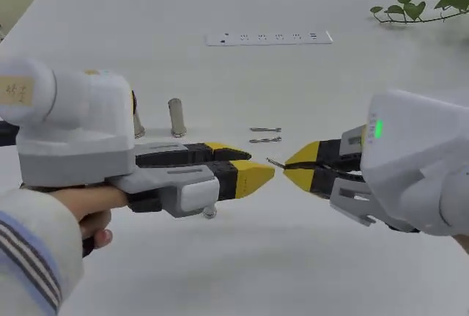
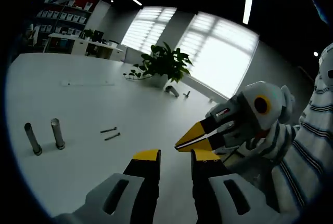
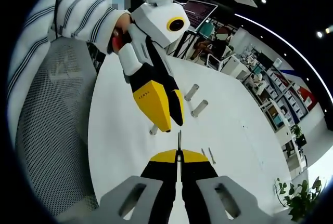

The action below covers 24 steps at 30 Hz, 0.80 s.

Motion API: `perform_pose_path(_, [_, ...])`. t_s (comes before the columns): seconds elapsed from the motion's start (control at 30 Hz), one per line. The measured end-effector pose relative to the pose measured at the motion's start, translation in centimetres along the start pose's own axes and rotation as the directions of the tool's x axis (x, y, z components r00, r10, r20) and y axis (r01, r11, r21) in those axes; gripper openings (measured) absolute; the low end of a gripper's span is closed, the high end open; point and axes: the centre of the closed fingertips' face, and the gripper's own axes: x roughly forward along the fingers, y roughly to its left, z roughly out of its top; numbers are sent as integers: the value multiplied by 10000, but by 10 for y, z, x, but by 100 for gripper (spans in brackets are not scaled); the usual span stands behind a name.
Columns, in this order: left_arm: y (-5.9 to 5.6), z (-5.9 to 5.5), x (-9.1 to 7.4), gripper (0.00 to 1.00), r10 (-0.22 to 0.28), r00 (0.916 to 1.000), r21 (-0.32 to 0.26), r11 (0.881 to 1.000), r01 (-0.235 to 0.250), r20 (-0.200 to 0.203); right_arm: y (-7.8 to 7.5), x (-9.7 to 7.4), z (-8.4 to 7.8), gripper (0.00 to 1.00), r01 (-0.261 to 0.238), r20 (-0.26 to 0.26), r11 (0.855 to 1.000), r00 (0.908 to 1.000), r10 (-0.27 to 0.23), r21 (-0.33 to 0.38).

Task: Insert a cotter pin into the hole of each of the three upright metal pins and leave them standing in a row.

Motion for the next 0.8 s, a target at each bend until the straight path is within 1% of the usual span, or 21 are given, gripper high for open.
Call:
perform_pose_path(0.13, [-2,-1,2,17,-82,10000,-196,9998,82,-31,2,-1,4,0,19,36,9998,10000,-18,-179])
perform_pose_path(0.27, [-5,-2,3,11,-210,9998,-422,9989,209,-32,4,-1,8,0,43,122,9997,9999,-40,-249])
perform_pose_path(0.4, [-6,-3,4,7,-257,9997,-528,9983,255,-40,6,-2,11,0,51,164,9995,9999,-46,-316])
perform_pose_path(0.53, [-7,-3,5,1,-353,9994,-619,9975,350,-43,8,-2,12,0,25,148,9991,9999,-19,-425])
perform_pose_path(0.8, [-8,-3,6,0,-386,9992,-697,9968,380,-74,8,-4,16,0,66,214,9982,9998,-54,-597])
